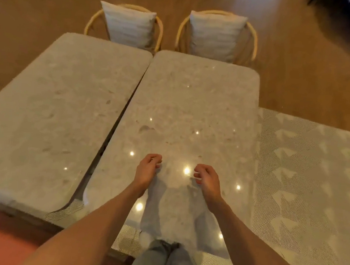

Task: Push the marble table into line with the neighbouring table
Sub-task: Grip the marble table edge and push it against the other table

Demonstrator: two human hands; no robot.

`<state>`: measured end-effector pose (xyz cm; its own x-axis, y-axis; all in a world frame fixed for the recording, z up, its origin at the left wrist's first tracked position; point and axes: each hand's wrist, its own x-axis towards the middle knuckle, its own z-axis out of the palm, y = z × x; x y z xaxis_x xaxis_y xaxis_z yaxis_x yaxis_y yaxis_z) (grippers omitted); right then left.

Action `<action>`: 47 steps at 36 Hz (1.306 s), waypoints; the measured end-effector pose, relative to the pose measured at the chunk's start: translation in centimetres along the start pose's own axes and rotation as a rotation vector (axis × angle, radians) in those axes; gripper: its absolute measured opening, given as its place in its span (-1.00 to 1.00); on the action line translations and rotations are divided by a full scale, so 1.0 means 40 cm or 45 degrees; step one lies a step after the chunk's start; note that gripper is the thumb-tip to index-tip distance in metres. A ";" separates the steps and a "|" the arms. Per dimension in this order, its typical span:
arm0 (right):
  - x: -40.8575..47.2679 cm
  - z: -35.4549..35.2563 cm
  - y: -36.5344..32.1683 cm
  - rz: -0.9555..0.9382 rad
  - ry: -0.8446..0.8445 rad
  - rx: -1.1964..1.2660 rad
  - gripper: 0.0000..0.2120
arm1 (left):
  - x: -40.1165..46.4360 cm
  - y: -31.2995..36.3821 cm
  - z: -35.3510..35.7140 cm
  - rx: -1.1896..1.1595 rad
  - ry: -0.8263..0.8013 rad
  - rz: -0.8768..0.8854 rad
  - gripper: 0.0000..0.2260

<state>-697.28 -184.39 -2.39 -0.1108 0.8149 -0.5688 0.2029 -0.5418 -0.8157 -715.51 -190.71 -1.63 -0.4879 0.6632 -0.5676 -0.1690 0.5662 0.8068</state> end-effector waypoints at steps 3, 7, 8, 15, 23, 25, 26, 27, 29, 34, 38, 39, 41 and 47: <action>-0.013 0.015 0.044 0.024 -0.015 0.055 -0.85 | -0.019 -0.023 -0.035 0.025 0.046 0.018 -0.85; -0.052 0.034 0.105 0.086 -0.032 0.040 -0.82 | -0.046 -0.064 -0.096 0.039 0.079 0.007 -0.81; -0.066 0.040 0.119 0.114 -0.010 0.047 -0.81 | -0.053 -0.077 -0.111 0.033 0.093 -0.010 -0.79; -0.150 0.119 0.216 0.267 0.108 0.219 -0.91 | -0.037 -0.185 -0.222 0.204 0.195 -0.070 -0.86; -0.225 0.250 0.255 0.377 0.390 0.552 -0.85 | 0.031 -0.275 -0.372 0.361 0.231 -0.107 -0.78; -0.243 0.278 0.255 0.371 0.415 0.535 -0.84 | 0.030 -0.282 -0.387 0.354 0.226 -0.108 -0.79; -0.255 0.291 0.260 0.369 0.423 0.522 -0.83 | 0.024 -0.291 -0.395 0.352 0.228 -0.107 -0.80; -0.266 0.305 0.266 0.378 0.435 0.509 -0.82 | 0.017 -0.298 -0.401 0.356 0.236 -0.106 -0.81; -0.291 0.326 0.289 0.437 0.470 0.487 -0.84 | -0.007 -0.318 -0.408 0.368 0.269 -0.131 -0.83; -0.333 0.330 0.376 0.681 0.620 0.501 -0.78 | -0.066 -0.388 -0.430 0.314 0.464 -0.385 -0.66; -0.313 0.294 0.413 0.687 0.527 0.687 -0.70 | -0.062 -0.427 -0.427 -0.176 0.371 -0.637 -0.39; -0.303 0.283 0.421 0.653 0.488 0.776 -0.65 | -0.059 -0.433 -0.425 -0.388 0.328 -0.675 -0.40; -0.276 0.262 0.431 0.555 0.446 0.945 -0.53 | -0.047 -0.440 -0.425 -0.740 0.199 -0.713 -0.44; -0.270 0.260 0.451 0.454 0.472 1.156 -0.53 | -0.005 -0.465 -0.434 -1.128 -0.031 -0.711 -0.46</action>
<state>-702.54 -205.10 -12.05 0.1489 0.5060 -0.8496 -0.6599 -0.5890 -0.4665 -727.14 -209.89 -13.67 -0.1314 0.4334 -0.8916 -0.9366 0.2403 0.2549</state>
